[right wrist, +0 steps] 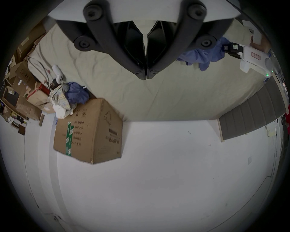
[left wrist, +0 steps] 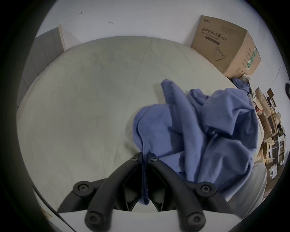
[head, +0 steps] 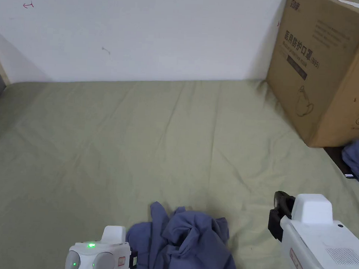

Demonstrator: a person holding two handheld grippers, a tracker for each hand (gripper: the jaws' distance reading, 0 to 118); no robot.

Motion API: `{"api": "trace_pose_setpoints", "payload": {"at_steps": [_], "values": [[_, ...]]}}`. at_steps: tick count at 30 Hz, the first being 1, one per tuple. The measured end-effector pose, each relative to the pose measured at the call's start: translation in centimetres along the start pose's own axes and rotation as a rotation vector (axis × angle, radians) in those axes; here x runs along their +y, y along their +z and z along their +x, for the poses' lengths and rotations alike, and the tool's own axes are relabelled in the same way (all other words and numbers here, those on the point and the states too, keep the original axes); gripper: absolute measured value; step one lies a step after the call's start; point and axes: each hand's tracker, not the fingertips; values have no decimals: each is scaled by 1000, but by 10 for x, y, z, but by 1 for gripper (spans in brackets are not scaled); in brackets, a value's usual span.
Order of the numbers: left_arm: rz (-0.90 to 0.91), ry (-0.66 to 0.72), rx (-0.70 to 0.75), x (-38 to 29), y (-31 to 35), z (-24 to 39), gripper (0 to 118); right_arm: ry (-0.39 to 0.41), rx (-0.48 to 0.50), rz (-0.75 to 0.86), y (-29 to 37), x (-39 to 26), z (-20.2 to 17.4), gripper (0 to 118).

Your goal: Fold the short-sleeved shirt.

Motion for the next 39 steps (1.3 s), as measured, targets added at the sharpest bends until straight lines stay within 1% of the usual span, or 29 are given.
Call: {"api": "trace_pose_setpoints", "payload": {"at_steps": [1, 2, 3, 4, 5, 6, 8, 9, 10, 13, 14, 16, 19, 21, 22, 23, 24, 25, 27, 31, 32, 39], "values": [[29, -18, -4, 0, 5, 0, 4, -14, 10, -29, -10, -1, 0, 2], [59, -23, -10, 0, 12, 0, 4, -31, 26, -75, -24, -2, 1, 6], [81, -14, -16, 0, 22, -1, 4, -52, 46, -125, -36, -4, 2, 20], [96, -6, -35, 2, 27, -3, 4, -73, 60, -163, -47, -7, 2, 44], [105, 11, -67, 4, 34, -6, 4, -94, 76, -208, -69, -12, 3, 74], [113, 25, -81, 5, 39, -8, 4, -93, 92, -259, -86, -16, 2, 74], [126, 35, -100, 5, 47, -9, 4, -115, 136, -331, -115, -28, -1, 86], [129, 34, -105, 5, 48, -9, 4, -104, 140, -362, -128, -34, -4, 91], [131, 33, -106, 5, 49, -8, 4, -114, 140, -387, -138, -39, -6, 91], [133, 29, -114, 5, 48, -7, 4, -60, 117, -481, -167, -58, -16, 91], [134, 28, -115, 4, 48, -8, 4, -38, 117, -508, -173, -63, -21, 90], [131, 28, -115, 3, 47, -9, 4, -19, 134, -534, -182, -72, -27, 89], [127, 36, -118, 1, 45, -14, 4, 1, 150, -563, -190, -82, -39, 79], [122, 44, -121, -2, 44, -17, 4, -24, 181, -570, -185, -87, -47, 60], [121, 47, -122, -3, 44, -17, 4, -40, 200, -571, -184, -89, -49, 46], [121, 52, -125, -4, 43, -18, 4, -74, 244, -568, -184, -91, -50, 26], [121, 56, -129, -5, 44, -19, 4, -96, 262, -578, -187, -92, -44, 11], [122, 59, -130, -5, 45, -20, 4, -95, 260, -577, -186, -93, -43, 7], [132, 67, -143, -6, 46, -22, 4, -78, 250, -553, -178, -90, -43, 5], [163, 104, -181, -3, 57, -25, 4, -51, 240, -482, -154, -70, -30, 5], [171, 111, -185, -2, 61, -25, 4, -36, 230, -439, -143, -61, -26, 5], [266, 133, -199, 27, 97, -32, 4, 4, 158, -244, -76, 15, 19, 5]]}}
